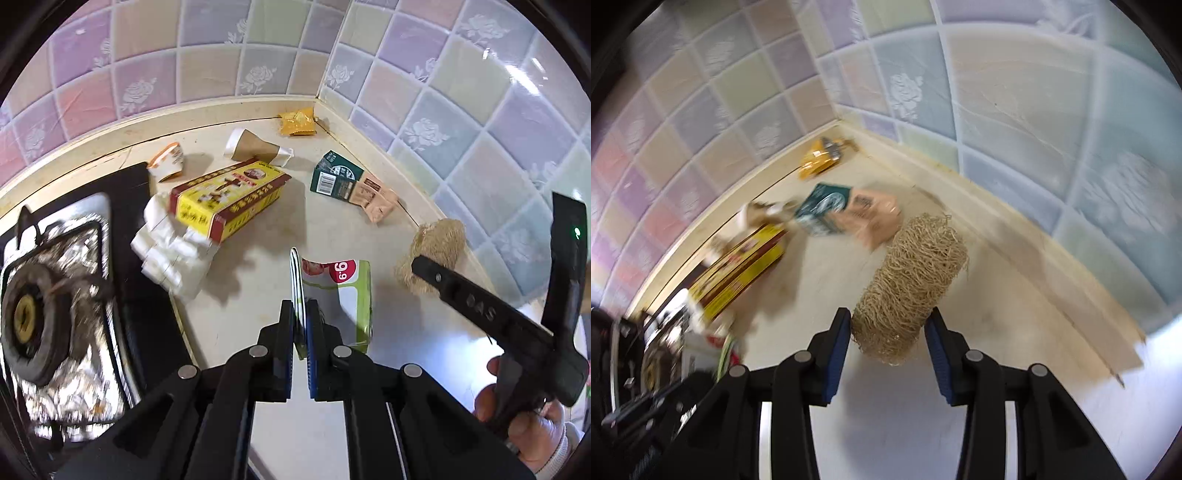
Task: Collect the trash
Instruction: 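Grasp the tan fiber roll with the right gripper and lift it, then lower the snack bag and fiber roll into the trash bin and open both grippers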
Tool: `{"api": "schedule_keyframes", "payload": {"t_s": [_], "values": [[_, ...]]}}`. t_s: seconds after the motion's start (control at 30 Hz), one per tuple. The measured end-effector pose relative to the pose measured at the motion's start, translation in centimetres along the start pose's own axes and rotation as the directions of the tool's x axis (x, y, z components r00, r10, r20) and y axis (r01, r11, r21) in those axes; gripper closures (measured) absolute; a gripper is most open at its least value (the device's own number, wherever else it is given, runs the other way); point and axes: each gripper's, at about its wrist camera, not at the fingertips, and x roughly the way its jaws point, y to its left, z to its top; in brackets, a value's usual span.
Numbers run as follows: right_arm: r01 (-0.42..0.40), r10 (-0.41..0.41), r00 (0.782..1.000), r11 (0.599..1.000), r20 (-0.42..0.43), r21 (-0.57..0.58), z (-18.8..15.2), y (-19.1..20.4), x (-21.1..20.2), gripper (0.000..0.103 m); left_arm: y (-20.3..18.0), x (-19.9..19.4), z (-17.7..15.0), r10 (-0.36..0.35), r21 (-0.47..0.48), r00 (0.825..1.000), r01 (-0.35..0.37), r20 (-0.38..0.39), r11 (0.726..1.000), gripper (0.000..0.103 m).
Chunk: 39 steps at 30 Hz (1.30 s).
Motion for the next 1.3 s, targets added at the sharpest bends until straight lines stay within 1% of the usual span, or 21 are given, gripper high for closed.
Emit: {"api": "schedule_keyframes", "payload": {"t_s": [0.17, 0.27, 0.47, 0.6, 0.83, 1.03, 1.13, 1.23, 1.3], "values": [[-0.073, 0.073, 0.997, 0.997, 0.007, -0.020, -3.7, 0.8, -4.5, 0.062, -0.2, -3.8, -3.1, -0.025, 0.014, 1.000, 0.024, 0.017, 1.000, 0.099], [-0.102, 0.102, 0.995, 0.994, 0.016, -0.029, -6.0, 1.4, -6.9, 0.062, -0.4, -5.9, -5.1, -0.029, 0.036, 0.999, 0.028, 0.026, 0.999, 0.099], [-0.114, 0.118, 0.993, 0.989, 0.031, -0.092, -11.9, 2.5, -11.4, 0.062, -0.3, -9.3, -9.6, -0.045, 0.079, 0.999, 0.044, 0.015, 0.996, 0.099], [-0.129, 0.130, 0.992, 0.983, -0.005, -0.128, -15.9, 3.1, -13.2, 0.062, -0.5, -10.6, -12.9, -0.059, 0.100, 0.998, 0.060, -0.016, 0.993, 0.099], [-0.140, 0.124, 0.988, 0.967, -0.087, -0.213, -21.4, 3.3, -14.6, 0.062, -0.7, -12.1, -18.3, -0.046, 0.105, 0.997, 0.053, -0.064, 0.993, 0.099], [-0.173, 0.130, 0.978, 0.943, -0.164, -0.285, -25.5, 2.4, -14.8, 0.062, -1.0, -12.8, -23.0, 0.000, 0.070, 0.996, 0.007, -0.094, 0.998, 0.099], [-0.182, 0.128, 0.975, 0.932, -0.183, -0.314, -27.3, 1.7, -14.9, 0.062, -1.3, -12.4, -25.9, 0.018, 0.042, 0.991, -0.013, -0.135, 0.999, 0.099], [-0.176, 0.114, 0.974, 0.923, -0.195, -0.342, -29.3, 0.8, -14.7, 0.062, -2.1, -11.4, -28.9, 0.060, 0.061, 0.983, -0.050, -0.171, 0.997, 0.099], [-0.184, 0.113, 0.969, 0.924, -0.219, -0.336, -30.6, 0.1, -14.1, 0.062, -2.3, -10.6, -30.6, 0.067, 0.052, 0.978, -0.058, -0.196, 0.997, 0.099]]}}
